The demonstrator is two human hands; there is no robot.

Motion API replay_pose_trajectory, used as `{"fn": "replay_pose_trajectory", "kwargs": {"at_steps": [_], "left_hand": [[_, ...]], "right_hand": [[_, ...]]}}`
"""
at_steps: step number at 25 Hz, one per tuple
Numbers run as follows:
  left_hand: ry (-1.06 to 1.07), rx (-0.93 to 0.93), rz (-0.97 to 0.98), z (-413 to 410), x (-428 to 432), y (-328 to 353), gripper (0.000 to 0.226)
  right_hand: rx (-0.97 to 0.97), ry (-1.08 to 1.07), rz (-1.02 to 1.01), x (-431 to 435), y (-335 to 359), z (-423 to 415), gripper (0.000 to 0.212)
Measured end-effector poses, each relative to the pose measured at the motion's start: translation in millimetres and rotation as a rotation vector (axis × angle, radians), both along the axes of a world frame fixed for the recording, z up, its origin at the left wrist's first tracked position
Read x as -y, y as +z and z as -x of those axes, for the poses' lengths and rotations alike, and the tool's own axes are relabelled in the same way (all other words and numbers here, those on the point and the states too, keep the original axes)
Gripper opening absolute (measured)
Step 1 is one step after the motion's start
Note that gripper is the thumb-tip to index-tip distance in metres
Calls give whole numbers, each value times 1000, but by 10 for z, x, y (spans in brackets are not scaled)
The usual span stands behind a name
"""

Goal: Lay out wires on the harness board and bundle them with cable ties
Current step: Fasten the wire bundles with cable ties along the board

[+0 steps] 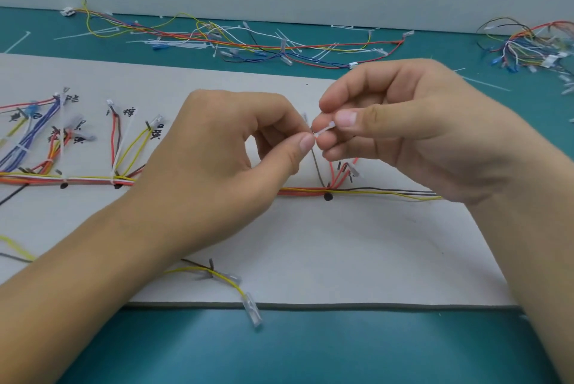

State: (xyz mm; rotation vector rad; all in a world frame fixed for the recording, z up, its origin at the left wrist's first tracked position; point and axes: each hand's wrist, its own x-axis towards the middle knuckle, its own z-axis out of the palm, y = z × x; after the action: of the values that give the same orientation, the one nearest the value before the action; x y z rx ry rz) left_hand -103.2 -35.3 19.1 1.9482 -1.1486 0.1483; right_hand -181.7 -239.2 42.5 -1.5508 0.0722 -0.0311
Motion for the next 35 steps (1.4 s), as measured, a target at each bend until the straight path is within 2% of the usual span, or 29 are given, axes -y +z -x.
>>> {"fn": "replay_pose_trajectory", "kwargs": {"at_steps": [7, 17, 27, 31, 35], "left_hand": [[12, -100, 44, 55, 28, -56, 18], [25, -129, 12, 51, 38, -89, 16], [-9, -171, 29, 68, 58, -102, 18], [-7, -211, 29, 65, 63, -103, 19], [-13, -211, 5, 59, 67, -110, 17]], "right_hand": [[-35, 63, -89, 87, -39, -19, 29], [19, 63, -44, 67, -83, -47, 26], [-13, 3, 189, 37, -94, -56, 21], [14, -5, 223, 29, -106, -68, 9], [52, -29, 224, 39, -111, -70, 8]]}}
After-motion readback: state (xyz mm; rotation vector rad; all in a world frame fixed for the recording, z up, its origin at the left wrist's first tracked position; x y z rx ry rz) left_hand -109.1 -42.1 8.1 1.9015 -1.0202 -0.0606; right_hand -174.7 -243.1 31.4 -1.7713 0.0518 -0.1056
